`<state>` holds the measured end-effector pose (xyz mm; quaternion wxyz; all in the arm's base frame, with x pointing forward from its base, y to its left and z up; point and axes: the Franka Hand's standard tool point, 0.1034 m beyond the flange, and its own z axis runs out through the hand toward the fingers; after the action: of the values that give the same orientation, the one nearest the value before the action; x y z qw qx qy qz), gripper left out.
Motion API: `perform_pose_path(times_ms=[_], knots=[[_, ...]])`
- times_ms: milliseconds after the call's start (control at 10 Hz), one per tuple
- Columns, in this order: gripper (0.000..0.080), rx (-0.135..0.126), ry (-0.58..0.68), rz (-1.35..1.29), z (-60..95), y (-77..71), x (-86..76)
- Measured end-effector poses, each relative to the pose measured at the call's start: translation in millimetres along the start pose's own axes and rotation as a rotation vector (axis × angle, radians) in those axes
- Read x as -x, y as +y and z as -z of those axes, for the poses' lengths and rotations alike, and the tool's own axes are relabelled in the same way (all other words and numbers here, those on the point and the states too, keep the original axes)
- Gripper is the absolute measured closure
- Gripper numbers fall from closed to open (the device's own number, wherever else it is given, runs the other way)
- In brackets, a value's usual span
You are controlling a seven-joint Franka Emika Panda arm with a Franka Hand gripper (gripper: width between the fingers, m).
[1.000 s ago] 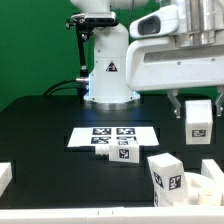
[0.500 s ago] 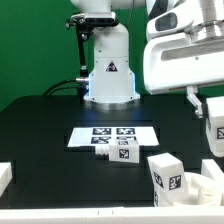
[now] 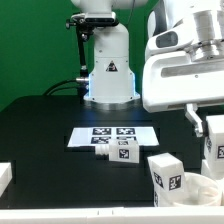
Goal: Assemble stool
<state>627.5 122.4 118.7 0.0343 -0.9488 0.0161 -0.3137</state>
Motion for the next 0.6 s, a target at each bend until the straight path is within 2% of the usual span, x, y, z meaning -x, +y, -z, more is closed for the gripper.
perform_pose_path(times_ms=[200, 300, 400, 600], knots=[[0.0465, 0.019, -0.002, 0.053, -4.4, 16.2, -0.5], [0.0465, 0.02, 0.01, 0.057, -3.5, 19.0, -9.2], [0.0465, 0.019, 0.017, 0.054, -3.5, 18.5, -13.9], [0.0465, 0.017, 0.011, 0.044, -8.4, 14.2, -7.4]])
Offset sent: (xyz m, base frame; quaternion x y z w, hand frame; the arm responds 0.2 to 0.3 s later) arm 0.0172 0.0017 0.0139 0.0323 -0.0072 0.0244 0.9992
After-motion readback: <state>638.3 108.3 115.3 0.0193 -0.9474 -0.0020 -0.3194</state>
